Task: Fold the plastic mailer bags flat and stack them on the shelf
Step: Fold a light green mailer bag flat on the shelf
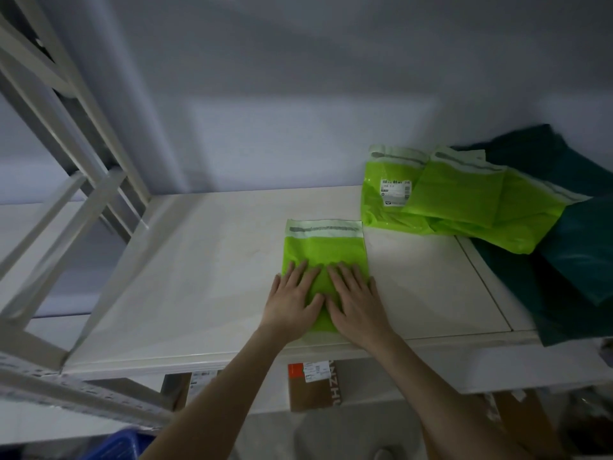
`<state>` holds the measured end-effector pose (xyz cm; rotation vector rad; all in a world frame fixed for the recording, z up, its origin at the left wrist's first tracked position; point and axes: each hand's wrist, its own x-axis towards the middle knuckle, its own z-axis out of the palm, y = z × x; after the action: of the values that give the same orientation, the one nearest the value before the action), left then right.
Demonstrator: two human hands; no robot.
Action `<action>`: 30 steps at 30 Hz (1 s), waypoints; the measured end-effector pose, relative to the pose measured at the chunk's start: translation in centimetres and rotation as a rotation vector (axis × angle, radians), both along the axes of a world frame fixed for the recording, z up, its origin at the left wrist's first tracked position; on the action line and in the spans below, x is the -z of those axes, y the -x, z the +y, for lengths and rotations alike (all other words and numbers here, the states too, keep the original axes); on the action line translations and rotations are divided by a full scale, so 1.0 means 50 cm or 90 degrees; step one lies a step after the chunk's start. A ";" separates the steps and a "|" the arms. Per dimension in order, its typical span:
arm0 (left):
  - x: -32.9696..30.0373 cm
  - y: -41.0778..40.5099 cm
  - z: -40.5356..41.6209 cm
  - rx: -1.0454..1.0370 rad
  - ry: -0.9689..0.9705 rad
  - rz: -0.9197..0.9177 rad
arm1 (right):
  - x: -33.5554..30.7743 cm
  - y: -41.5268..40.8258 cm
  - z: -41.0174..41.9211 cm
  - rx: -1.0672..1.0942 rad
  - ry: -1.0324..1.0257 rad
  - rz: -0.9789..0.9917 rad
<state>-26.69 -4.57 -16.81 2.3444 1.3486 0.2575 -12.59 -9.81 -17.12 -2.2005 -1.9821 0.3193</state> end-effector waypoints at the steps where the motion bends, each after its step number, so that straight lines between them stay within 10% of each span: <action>1: 0.001 -0.001 -0.001 -0.002 0.007 -0.004 | 0.000 0.000 -0.001 0.002 0.000 0.005; 10: -0.030 0.004 0.014 -0.105 0.101 -0.069 | -0.029 -0.036 0.017 0.047 0.022 0.227; 20: -0.057 -0.067 0.180 0.096 -0.164 0.087 | -0.052 -0.068 0.175 -0.076 -0.054 0.027; 30: 0.020 -0.052 0.194 0.095 -0.014 0.123 | 0.003 -0.073 0.191 -0.059 0.038 0.015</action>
<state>-24.07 5.13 -17.83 2.5276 1.2509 0.0000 -8.95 -0.26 -17.27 -2.1344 -2.0919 0.4203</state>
